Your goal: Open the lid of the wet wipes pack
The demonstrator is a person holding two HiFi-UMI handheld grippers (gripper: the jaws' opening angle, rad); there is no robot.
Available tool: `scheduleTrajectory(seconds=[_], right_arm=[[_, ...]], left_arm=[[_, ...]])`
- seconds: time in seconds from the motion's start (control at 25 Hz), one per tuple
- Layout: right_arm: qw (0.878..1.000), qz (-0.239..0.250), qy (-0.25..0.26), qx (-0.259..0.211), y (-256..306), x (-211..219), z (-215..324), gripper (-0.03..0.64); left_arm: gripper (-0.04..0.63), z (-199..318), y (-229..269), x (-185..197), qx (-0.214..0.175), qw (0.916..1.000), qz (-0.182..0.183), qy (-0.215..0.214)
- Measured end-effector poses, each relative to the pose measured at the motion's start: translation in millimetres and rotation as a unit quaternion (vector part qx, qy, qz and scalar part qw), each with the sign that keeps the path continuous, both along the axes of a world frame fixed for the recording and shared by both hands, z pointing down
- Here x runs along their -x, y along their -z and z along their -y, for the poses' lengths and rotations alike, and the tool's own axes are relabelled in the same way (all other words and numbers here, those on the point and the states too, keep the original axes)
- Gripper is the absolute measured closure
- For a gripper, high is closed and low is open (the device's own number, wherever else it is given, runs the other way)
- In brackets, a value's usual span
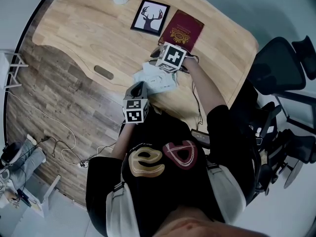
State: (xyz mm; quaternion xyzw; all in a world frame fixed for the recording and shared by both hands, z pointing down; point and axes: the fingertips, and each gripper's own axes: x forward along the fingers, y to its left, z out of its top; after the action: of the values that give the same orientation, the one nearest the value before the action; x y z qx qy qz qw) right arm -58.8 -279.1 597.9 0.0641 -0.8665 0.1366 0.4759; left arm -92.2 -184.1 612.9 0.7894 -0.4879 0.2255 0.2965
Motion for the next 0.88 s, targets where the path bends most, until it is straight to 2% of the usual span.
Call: scheduleTrajectory(seconds=[0.4, 0.88], right_arm=[[0.993, 0.084, -0.069, -0.055, 45.6, -7.7, 3.6, 0.503], [0.964, 0.138, -0.173, -0.149, 81.3, -34.2, -9.8, 0.502]], left_arm=[[0.578, 4.3, 7.4, -5.3, -0.012, 0.9998, -0.014, -0.004], [0.578, 8.4, 25.4, -1.5, -0.045, 0.9988, -0.015, 0.009]])
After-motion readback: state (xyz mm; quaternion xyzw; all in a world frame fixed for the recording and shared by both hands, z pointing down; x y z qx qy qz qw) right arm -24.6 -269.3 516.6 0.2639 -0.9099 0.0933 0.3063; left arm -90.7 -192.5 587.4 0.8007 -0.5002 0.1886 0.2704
